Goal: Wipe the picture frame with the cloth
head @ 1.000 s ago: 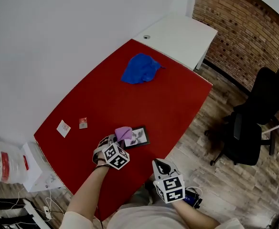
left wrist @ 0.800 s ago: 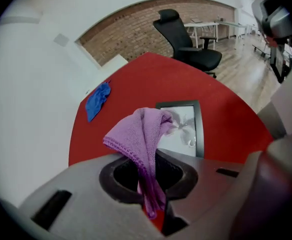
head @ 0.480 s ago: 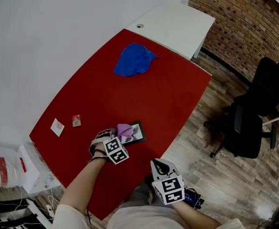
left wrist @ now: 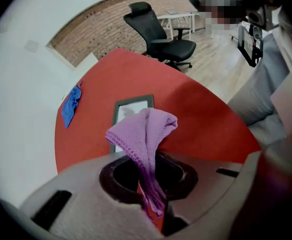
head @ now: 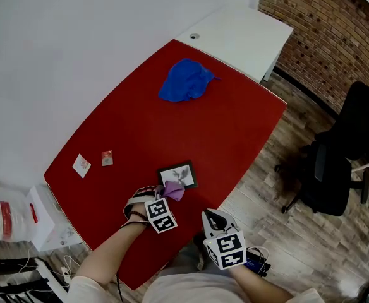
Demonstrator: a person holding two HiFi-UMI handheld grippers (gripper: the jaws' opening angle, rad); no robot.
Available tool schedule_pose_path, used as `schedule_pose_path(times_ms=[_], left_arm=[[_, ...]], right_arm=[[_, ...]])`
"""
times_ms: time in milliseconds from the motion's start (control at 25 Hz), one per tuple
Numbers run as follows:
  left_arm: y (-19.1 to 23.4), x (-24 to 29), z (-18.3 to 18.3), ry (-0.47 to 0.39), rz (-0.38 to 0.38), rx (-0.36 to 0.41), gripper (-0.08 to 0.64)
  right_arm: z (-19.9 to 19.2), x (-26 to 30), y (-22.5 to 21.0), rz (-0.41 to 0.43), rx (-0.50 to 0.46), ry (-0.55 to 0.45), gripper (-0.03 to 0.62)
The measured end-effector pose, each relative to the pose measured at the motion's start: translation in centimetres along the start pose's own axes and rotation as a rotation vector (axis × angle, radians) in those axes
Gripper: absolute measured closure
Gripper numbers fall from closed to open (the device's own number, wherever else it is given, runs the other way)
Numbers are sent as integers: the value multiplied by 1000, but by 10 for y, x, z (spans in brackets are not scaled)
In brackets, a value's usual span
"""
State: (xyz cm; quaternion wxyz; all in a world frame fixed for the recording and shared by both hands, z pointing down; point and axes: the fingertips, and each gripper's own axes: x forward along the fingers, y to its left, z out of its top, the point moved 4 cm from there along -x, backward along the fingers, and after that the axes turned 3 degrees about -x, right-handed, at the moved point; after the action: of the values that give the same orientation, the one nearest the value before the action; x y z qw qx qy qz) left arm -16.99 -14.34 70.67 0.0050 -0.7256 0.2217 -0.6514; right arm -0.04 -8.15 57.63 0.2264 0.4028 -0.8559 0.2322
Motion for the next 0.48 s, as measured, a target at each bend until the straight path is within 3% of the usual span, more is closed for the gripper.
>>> schedule_pose_path(times_ms=[80, 280, 480], left_arm=[[25, 4, 3, 2, 16, -30, 506], [87, 21, 17, 48, 68, -1, 506], [88, 34, 24, 79, 64, 24, 506]], right_arm=[[-3, -2, 1, -2, 4, 4, 588], [-12, -13, -3, -27, 24, 12, 588], [-18, -22, -11, -50, 45, 14, 588]])
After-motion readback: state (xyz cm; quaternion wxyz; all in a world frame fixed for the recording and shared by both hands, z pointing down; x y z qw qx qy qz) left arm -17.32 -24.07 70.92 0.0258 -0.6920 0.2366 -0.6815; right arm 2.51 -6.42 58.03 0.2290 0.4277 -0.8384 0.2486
